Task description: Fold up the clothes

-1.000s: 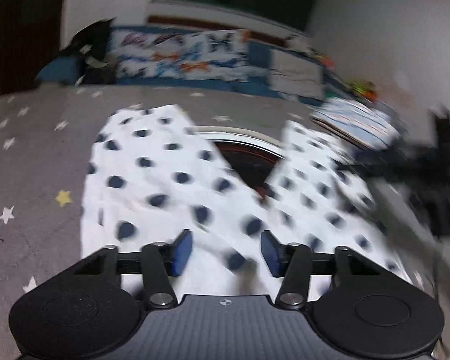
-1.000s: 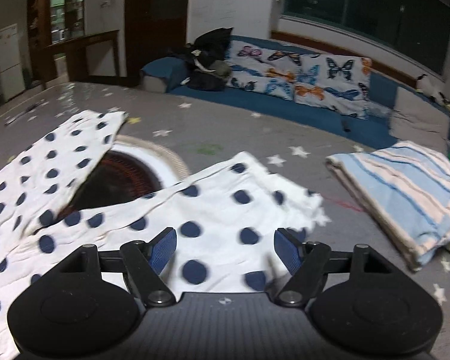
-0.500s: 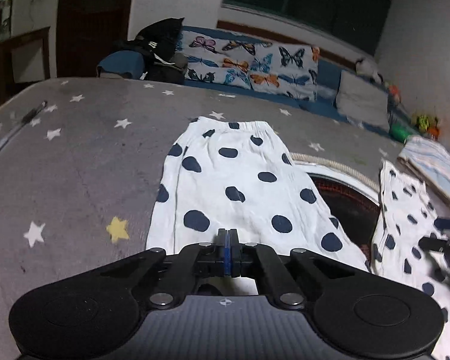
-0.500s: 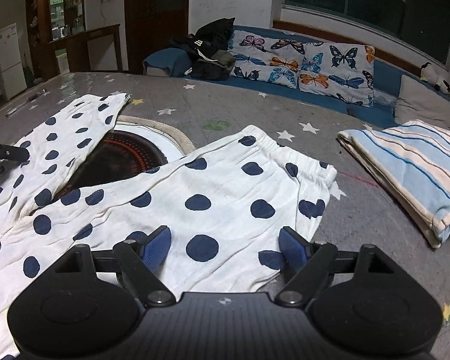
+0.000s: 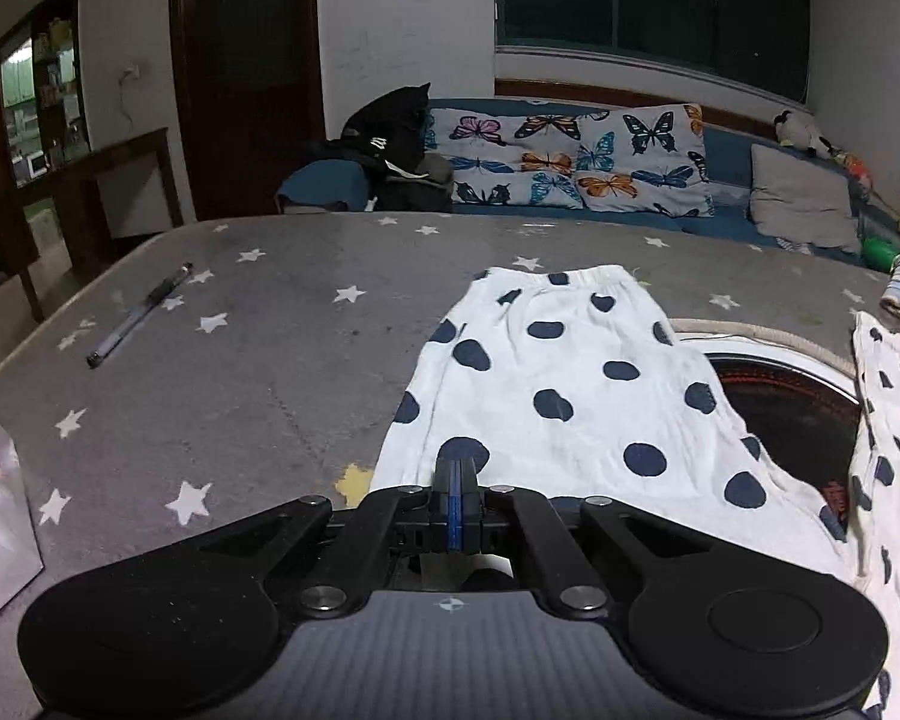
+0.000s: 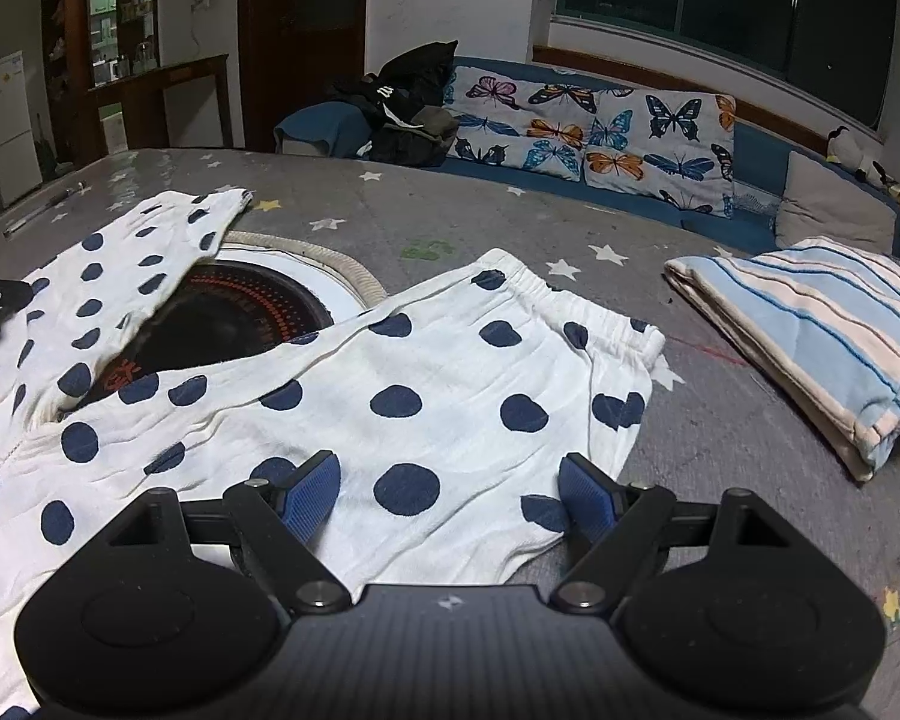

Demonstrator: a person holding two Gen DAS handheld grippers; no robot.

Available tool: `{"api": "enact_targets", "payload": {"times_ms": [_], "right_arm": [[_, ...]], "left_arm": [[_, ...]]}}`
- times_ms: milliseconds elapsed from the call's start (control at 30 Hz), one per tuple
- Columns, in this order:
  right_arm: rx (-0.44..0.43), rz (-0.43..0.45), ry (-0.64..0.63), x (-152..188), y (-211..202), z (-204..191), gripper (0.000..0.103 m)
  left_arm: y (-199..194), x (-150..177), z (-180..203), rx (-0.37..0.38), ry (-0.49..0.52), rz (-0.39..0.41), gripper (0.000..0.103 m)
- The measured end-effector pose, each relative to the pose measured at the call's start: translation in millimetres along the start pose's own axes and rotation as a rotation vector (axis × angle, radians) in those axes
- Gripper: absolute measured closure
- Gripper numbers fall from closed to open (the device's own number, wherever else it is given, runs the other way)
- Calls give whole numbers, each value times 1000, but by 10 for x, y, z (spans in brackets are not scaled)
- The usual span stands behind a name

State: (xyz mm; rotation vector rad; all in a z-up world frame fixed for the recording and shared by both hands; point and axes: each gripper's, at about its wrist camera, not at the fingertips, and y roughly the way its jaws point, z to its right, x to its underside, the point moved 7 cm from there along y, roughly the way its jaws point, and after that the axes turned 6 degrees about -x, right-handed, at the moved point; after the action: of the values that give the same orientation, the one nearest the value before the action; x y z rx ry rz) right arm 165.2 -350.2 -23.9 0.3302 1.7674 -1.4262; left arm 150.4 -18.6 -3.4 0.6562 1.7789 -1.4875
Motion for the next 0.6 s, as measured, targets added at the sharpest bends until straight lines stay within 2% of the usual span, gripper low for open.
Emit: {"api": "enact_targets", "payload": {"times_ms": [200,267,367,500,600], "right_arm": [[9,-2,-29,-46,5,-16,20],[14,6,-40,-74,4,-13,20],[19,20,-30,-134,15,40,20],[33,38,7,-208,72,176,20],[48,34,30,-209,124,281,20]], "left_arm": [[41,-194,90,17,32,36,100],[107,-265,176,37,69,42,98],[262,-307,271,29,112,35,98],[435,-299,273,-57,153,44,101],[483,-290,143,-139,129,51,101]]}}
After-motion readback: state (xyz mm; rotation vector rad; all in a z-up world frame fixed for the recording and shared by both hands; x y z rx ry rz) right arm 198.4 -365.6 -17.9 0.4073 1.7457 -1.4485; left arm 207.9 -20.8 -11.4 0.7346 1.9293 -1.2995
